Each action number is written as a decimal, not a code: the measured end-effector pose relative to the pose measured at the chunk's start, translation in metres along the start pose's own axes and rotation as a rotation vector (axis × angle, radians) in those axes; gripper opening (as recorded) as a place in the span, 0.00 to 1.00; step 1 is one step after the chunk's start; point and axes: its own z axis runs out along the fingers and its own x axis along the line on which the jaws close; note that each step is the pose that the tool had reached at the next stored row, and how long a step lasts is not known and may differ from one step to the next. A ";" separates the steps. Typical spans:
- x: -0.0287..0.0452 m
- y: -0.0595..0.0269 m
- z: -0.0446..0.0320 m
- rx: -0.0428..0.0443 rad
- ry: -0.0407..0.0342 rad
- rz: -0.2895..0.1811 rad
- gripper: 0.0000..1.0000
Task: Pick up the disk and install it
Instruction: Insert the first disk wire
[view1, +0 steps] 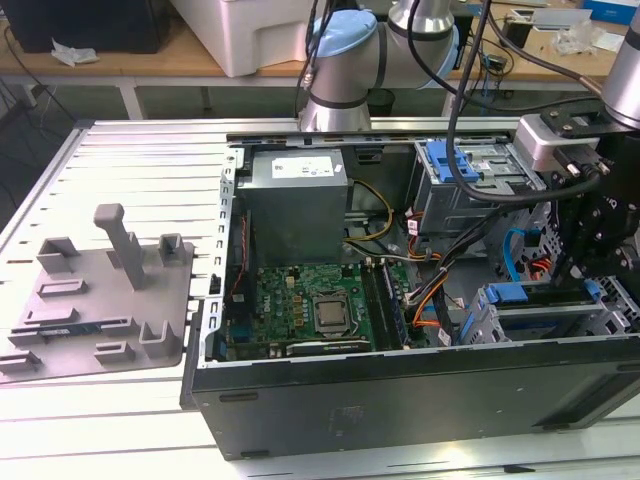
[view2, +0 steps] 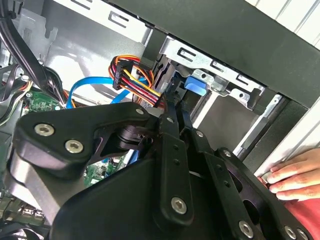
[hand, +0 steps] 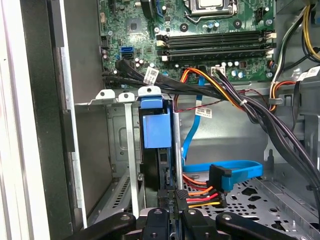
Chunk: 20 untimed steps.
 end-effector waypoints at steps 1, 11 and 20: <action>0.0000 0.0000 0.0001 0.0000 -0.0001 0.000 0.17; -0.0001 0.0001 0.0007 -0.0002 -0.0012 0.000 0.18; -0.0007 -0.0011 -0.0137 -0.0001 -0.0003 0.000 0.30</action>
